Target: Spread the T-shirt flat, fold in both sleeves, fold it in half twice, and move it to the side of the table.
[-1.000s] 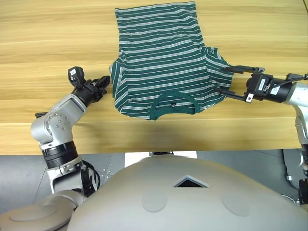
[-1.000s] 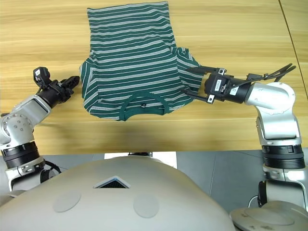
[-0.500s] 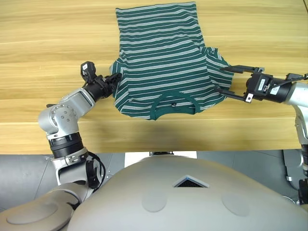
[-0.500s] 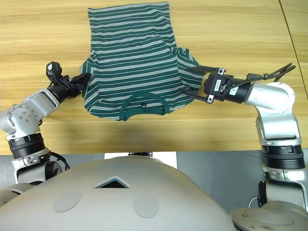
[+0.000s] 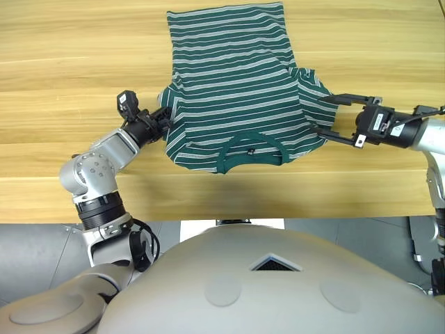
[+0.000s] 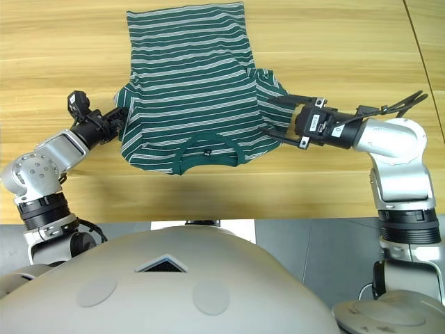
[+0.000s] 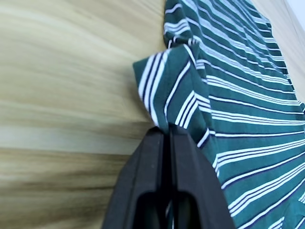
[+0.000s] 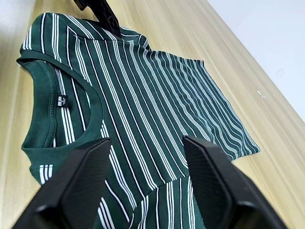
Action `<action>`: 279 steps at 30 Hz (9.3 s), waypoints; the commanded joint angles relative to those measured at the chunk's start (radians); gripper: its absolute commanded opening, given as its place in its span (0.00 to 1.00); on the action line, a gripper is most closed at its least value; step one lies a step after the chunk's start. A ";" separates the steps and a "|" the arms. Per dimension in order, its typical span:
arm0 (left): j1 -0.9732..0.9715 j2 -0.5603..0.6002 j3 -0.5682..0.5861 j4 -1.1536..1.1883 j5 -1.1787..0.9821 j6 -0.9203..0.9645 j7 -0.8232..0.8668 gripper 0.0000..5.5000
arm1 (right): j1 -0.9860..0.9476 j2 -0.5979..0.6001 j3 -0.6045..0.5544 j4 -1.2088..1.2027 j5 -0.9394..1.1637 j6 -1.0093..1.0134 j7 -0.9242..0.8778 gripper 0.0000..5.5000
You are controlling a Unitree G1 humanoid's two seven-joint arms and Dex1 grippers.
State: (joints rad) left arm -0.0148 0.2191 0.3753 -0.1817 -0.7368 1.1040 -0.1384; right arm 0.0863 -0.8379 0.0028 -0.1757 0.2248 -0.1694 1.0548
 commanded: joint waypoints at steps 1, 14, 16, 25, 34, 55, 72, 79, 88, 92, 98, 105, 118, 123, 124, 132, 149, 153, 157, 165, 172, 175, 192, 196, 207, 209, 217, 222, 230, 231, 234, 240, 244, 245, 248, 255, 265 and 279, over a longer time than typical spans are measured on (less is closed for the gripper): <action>0.003 0.018 -0.051 -0.072 0.041 -0.039 -0.001 0.01 | -0.009 -0.008 0.005 -0.011 -0.025 0.000 -0.003 0.51; 0.004 0.123 -0.402 -0.206 0.279 -0.164 -0.061 0.01 | 0.041 -0.004 0.007 -0.064 -0.087 0.003 -0.040 0.51; -0.001 0.121 -0.439 -0.217 0.296 -0.167 -0.065 0.01 | 0.043 -0.002 0.011 -0.069 -0.093 0.004 -0.047 0.51; -0.080 0.150 -0.488 -0.250 0.331 -0.127 -0.086 0.01 | 0.060 0.008 0.031 -0.098 -0.112 0.026 -0.075 0.51; -0.234 0.109 -0.390 -0.164 0.240 0.132 -0.097 0.01 | 0.070 0.021 0.049 -0.104 -0.127 0.030 -0.098 0.51; -0.441 -0.248 -0.167 -0.022 0.260 0.340 0.086 0.08 | 0.077 0.034 0.089 -0.108 -0.174 0.044 -0.144 0.51; -0.073 0.177 -0.045 -0.273 0.327 0.029 -0.152 0.39 | 0.050 0.037 0.083 -0.079 -0.178 0.025 -0.152 0.51; 0.265 0.296 -0.227 -0.367 0.435 -0.213 -0.261 0.39 | -0.001 0.027 0.074 -0.044 -0.166 0.012 -0.128 0.51; 0.202 0.194 -0.398 -0.247 0.486 -0.288 -0.208 0.39 | -0.013 0.016 0.027 -0.057 -0.135 0.006 -0.130 0.51; 0.172 0.156 -0.428 -0.235 0.490 -0.300 -0.189 0.39 | -0.014 0.016 0.025 -0.071 -0.136 0.014 -0.127 0.51; 0.111 0.109 -0.462 -0.249 0.512 -0.335 -0.149 0.39 | -0.028 0.026 0.045 -0.084 -0.146 0.032 -0.131 0.51; 0.103 0.091 -0.505 -0.261 0.533 -0.342 -0.146 0.39 | -0.009 0.024 0.047 -0.079 -0.146 0.050 -0.131 0.51; 0.379 0.163 -0.568 -0.515 0.659 -0.491 -0.109 0.39 | -0.074 0.061 -0.094 0.140 0.068 0.703 -0.191 0.51; 0.467 0.195 -0.608 -0.597 0.682 -0.631 -0.146 0.39 | -0.193 0.119 -0.079 0.258 0.075 0.831 -0.267 0.67; 0.480 0.196 -0.625 -0.593 0.696 -0.647 -0.143 0.39 | -0.210 0.127 -0.075 0.276 0.081 0.857 -0.272 0.70; 0.496 0.190 -0.717 -0.584 0.791 -0.697 -0.122 0.39 | -0.302 0.162 -0.045 0.344 0.102 1.039 -0.279 0.79; 0.514 0.169 -0.749 -0.639 0.833 -0.679 -0.128 0.39 | -0.337 0.196 -0.014 0.399 0.070 1.020 -0.331 0.24; 0.516 0.167 -0.750 -0.646 0.833 -0.677 -0.128 0.39 | -0.334 0.201 -0.003 0.427 0.052 0.943 -0.325 0.09; 0.519 0.168 -0.754 -0.652 0.834 -0.673 -0.130 0.39 | -0.293 0.193 0.017 0.387 0.001 0.791 -0.333 0.01; 0.511 0.174 -0.759 -0.665 0.835 -0.654 -0.138 0.39 | -0.115 0.112 0.150 -0.111 -0.245 0.525 -0.380 0.01; 0.507 0.174 -0.784 -0.671 0.846 -0.639 -0.137 0.39 | -0.080 0.069 0.320 -0.160 -0.411 0.416 -0.322 0.01; 0.502 0.181 -0.792 -0.670 0.850 -0.632 -0.141 0.39 | -0.094 0.084 0.347 -0.105 -0.428 0.374 -0.307 0.05; 0.469 0.617 -0.652 -0.587 0.923 -0.855 -0.498 0.82 | -0.259 -0.208 0.288 0.146 -0.289 -0.094 0.211 0.63; 0.459 0.649 -0.711 -0.545 0.983 -0.888 -0.564 0.92 | -0.284 -0.150 0.316 0.201 -0.341 -0.161 0.175 0.76; 0.321 0.571 -0.779 -0.416 1.076 -0.884 -0.582 0.89 | -0.338 -0.088 0.405 0.340 -0.530 -0.183 0.122 0.61; 0.322 0.561 -0.777 -0.410 1.059 -0.878 -0.587 0.82 | -0.342 -0.088 0.410 0.340 -0.530 -0.179 0.131 0.53; 0.336 0.566 -0.731 -0.366 1.003 -0.874 -0.612 0.58 | -0.360 -0.051 0.413 0.336 -0.478 -0.144 0.166 0.27; 0.327 0.564 -0.664 -0.278 0.919 -0.893 -0.623 0.41 | -0.368 -0.038 0.406 0.335 -0.462 -0.129 0.171 0.09; 0.310 0.538 -0.683 -0.291 0.850 -0.928 -0.650 0.19 | -0.369 -0.027 0.400 0.318 -0.436 -0.113 0.190 0.00; 0.307 0.536 -0.686 -0.298 0.846 -0.932 -0.655 0.16 | -0.369 -0.026 0.399 0.314 -0.433 -0.111 0.193 0.00; 0.311 0.544 -0.676 -0.306 0.823 -0.944 -0.672 0.08 | -0.374 -0.027 0.393 0.305 -0.417 -0.107 0.202 0.00; 0.309 0.547 -0.672 -0.309 0.804 -0.973 -0.693 0.00 | -0.376 -0.037 0.382 0.292 -0.401 -0.109 0.211 0.00; 0.321 0.577 -0.660 -0.286 0.813 -0.992 -0.709 0.00 | -0.369 -0.045 0.371 0.284 -0.356 -0.106 0.243 0.00; 0.325 0.585 -0.648 -0.283 0.811 -0.996 -0.710 0.00 | -0.366 -0.055 0.369 0.279 -0.344 -0.101 0.259 0.00; 0.377 0.623 -0.584 -0.318 0.796 -1.008 -0.714 0.00 | -0.341 -0.118 0.343 0.238 -0.291 -0.070 0.325 0.00; 0.652 0.686 -0.379 -0.598 0.704 -1.014 -0.752 0.00 | -0.213 -0.319 0.226 0.070 -0.125 -0.008 0.461 0.00; 0.160 0.625 -0.359 -0.387 0.507 -0.874 -0.786 0.00 | -0.688 -0.159 0.342 0.286 -0.086 0.238 0.557 0.00; -0.663 0.232 -0.514 0.982 0.624 -1.088 -0.727 0.00 | -1.249 0.355 0.468 1.462 -0.432 0.149 0.263 0.00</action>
State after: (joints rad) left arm -0.5555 0.5105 -0.1475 0.5881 -0.1794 0.1568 -0.9930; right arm -1.1642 -0.5075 0.4864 1.2319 -0.1715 -0.0120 1.3898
